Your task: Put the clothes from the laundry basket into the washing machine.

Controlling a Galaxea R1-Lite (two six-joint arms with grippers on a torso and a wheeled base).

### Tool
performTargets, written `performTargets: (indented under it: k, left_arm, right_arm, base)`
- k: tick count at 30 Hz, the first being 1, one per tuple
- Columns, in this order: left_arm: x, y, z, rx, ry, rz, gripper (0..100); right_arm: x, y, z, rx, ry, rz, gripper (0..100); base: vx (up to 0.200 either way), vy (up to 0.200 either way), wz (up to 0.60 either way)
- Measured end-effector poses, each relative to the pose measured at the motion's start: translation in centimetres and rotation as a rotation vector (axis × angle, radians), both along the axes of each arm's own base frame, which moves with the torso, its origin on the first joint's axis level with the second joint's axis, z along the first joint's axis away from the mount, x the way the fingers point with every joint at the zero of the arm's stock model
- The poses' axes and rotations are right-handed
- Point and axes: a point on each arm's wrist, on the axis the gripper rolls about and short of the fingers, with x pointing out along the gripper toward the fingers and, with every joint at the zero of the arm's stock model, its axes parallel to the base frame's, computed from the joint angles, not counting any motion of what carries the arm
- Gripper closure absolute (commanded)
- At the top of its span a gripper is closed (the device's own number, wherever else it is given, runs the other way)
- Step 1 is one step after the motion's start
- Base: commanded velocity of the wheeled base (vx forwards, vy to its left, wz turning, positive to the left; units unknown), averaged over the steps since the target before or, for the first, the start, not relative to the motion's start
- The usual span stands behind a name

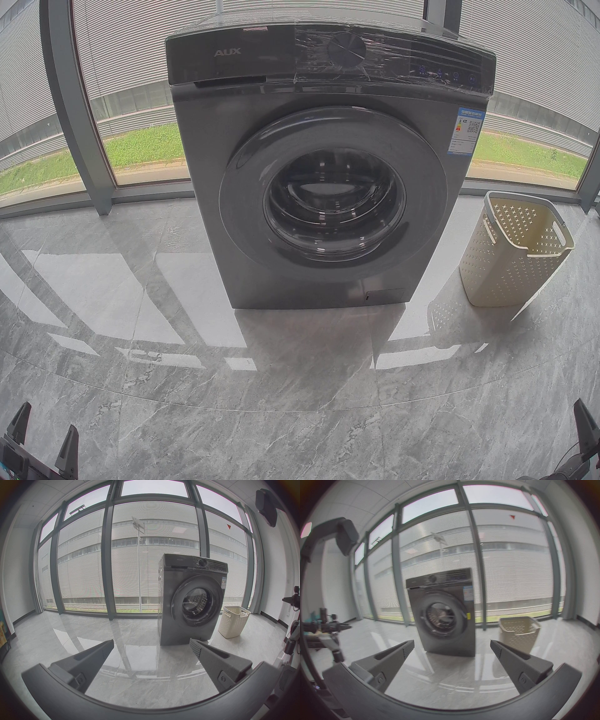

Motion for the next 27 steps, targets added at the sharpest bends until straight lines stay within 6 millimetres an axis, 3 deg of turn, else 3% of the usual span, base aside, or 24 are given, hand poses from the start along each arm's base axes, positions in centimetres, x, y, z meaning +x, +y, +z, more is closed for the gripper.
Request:
performTargets:
  k: [9,20,27]
  left_arm:
    - [0.0,0.0,0.0,-0.002,0.000,0.000,0]
    - [0.0,0.0,0.0,-0.007,0.001,0.001,0]
    - [0.0,0.0,0.0,-0.011,0.002,0.002,0]
  right_arm:
    - [2.3,0.5,0.8,0.067,0.199,0.278,100]
    - [7.7,1.3,3.6,0.110,0.283,0.350,100]
    - [11.5,2.1,3.9,0.115,0.355,0.380,100]
  base:
    - [0.200,0.000,0.00]
    - [0.200,0.000,0.00]
    - [0.200,0.000,0.00]
